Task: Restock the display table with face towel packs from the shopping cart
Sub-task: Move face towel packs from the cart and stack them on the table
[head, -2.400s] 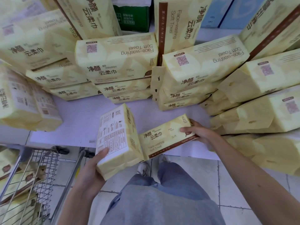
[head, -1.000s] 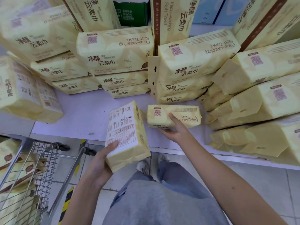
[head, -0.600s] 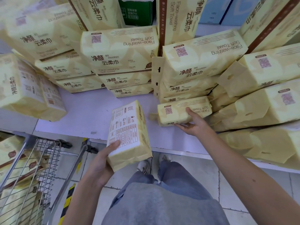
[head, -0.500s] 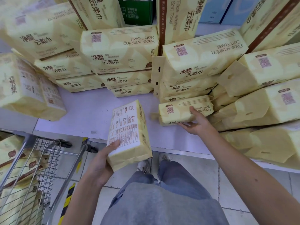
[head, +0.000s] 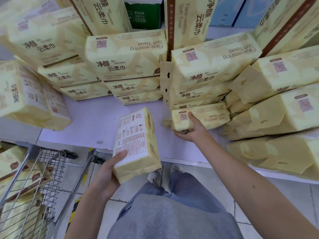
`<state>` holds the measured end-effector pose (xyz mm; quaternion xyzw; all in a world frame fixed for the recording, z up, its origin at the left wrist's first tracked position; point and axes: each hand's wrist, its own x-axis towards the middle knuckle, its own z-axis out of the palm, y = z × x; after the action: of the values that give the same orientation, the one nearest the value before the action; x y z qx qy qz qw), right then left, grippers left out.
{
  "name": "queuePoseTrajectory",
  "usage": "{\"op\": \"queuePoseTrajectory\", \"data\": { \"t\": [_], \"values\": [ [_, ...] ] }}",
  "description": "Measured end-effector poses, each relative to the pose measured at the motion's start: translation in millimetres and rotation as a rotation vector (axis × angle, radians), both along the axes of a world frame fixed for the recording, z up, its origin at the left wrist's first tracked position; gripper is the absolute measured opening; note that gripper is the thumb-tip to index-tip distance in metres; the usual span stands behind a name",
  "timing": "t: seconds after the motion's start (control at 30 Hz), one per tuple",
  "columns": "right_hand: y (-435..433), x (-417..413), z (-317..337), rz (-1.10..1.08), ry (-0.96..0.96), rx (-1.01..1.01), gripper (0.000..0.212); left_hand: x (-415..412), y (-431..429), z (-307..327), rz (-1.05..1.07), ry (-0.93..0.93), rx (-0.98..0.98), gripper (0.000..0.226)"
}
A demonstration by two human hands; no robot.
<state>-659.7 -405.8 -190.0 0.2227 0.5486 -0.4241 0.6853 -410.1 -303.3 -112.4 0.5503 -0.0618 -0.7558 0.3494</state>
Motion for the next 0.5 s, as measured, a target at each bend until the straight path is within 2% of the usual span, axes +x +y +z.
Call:
{"op": "queuePoseTrajectory", "data": {
  "t": [0.03, 0.07, 0.13, 0.2, 0.27, 0.33, 0.4, 0.5],
  "values": [
    [1, -4, 0, -0.002, 0.013, 0.004, 0.046, 0, 0, 0, 0.008, 0.015, -0.001, 0.067],
    [3, -7, 0, -0.004, 0.024, 0.003, 0.044, -1, 0, 1, 0.017, 0.026, -0.003, 0.066],
    [5, -11, 1, -0.016, 0.021, -0.003, 0.042, -1, 1, -1, 0.016, 0.025, -0.005, 0.077],
    [8, -11, 3, 0.000, 0.012, -0.025, 0.044, -1, 2, -3, 0.021, 0.040, -0.022, 0.054],
    [12, -10, 7, 0.016, 0.024, -0.023, 0.052, -2, 3, -5, 0.039, 0.056, -0.011, 0.039],
    [21, -9, 12, -0.016, 0.063, 0.025, 0.068, -1, 2, -6, 0.053, 0.075, 0.014, 0.038],
    [34, -7, 24, 0.025, 0.035, 0.057, 0.088, -1, 1, -4, 0.065, 0.122, 0.046, 0.045],
    [52, 7, 31, 0.316, -0.060, -0.053, 0.094, -4, 0, -7, 0.077, 0.234, 0.092, 0.089]
  ]
}}
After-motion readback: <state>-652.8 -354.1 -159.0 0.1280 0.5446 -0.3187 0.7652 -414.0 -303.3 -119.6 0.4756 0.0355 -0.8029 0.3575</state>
